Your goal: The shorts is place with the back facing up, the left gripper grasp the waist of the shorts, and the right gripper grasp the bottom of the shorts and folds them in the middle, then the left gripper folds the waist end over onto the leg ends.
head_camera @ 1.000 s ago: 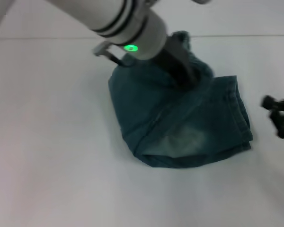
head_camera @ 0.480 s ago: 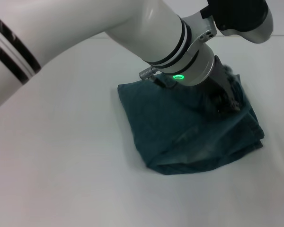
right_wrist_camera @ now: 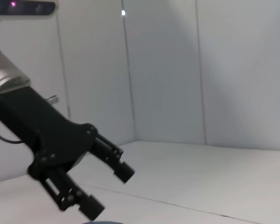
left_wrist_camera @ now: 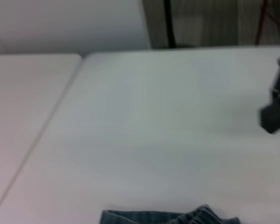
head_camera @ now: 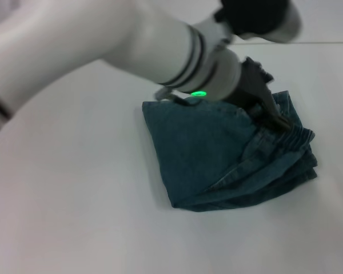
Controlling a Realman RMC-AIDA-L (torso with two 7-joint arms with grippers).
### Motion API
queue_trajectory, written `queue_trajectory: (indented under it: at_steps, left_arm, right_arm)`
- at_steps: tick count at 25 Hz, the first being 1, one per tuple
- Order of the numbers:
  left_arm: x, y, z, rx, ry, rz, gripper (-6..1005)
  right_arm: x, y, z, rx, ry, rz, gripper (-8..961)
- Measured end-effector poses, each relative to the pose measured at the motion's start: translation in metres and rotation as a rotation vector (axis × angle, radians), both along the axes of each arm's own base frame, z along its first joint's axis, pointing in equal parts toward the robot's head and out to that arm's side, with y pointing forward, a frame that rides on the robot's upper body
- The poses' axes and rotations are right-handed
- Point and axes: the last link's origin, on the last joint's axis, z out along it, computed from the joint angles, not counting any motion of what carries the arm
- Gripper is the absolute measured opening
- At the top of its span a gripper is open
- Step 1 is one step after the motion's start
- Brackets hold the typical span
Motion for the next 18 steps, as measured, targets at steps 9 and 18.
queue_trajectory:
  at_steps: [9, 18]
  left_arm:
    - [-0.11, -0.015, 0.046, 0.018, -0.411, 0.119, 952]
    - [-0.244, -0.074, 0.061, 0.102, -0.831, 0.202, 949]
  right_arm:
    - [-0.017, -0.007, -0.018, -0.125, -0.001, 0.095, 79]
    - [-0.029, -0.007, -0.065, -0.22, 0.026, 0.165, 234]
